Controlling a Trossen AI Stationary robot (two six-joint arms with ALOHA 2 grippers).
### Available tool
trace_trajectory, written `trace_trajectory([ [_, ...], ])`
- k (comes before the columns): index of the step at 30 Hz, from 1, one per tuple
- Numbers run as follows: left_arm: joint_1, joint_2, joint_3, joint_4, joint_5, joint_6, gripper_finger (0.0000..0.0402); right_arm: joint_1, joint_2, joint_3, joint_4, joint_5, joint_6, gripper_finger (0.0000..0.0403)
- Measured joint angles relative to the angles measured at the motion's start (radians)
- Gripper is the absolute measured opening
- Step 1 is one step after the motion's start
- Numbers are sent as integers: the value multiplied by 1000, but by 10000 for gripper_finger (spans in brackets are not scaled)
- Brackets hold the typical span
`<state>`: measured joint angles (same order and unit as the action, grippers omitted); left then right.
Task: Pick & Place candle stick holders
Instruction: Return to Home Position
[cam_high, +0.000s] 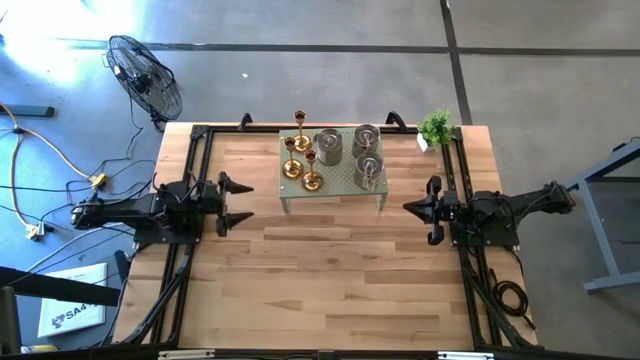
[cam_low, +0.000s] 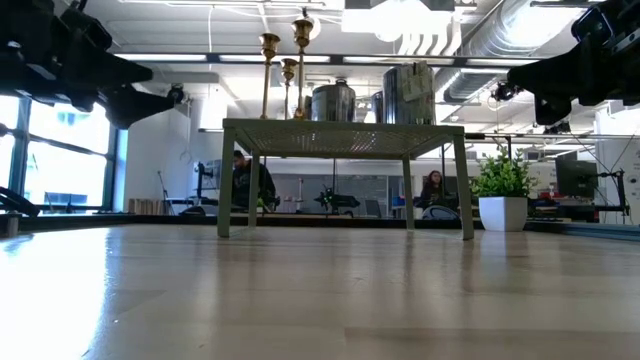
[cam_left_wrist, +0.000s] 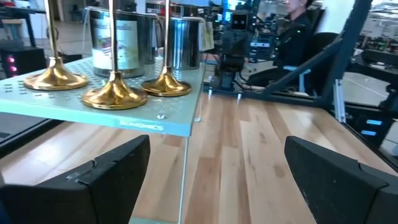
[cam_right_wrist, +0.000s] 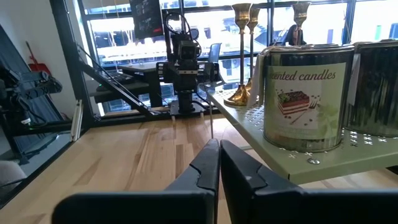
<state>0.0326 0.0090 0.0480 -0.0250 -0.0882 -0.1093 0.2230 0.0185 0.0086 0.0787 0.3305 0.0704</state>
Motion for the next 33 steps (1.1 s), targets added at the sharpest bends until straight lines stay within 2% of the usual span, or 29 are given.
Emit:
trace_trajectory([
  [14,0,0,4,-27,-38,0,367,0,0,0,0,0,0,7],
  [18,0,0,4,-28,-11,5,367,0,0,0,0,0,0,9],
  [24,0,0,4,-35,55,97,367,0,0,0,0,0,0,5],
  [33,0,0,2,-26,51,132,367,0,0,0,0,0,0,7],
])
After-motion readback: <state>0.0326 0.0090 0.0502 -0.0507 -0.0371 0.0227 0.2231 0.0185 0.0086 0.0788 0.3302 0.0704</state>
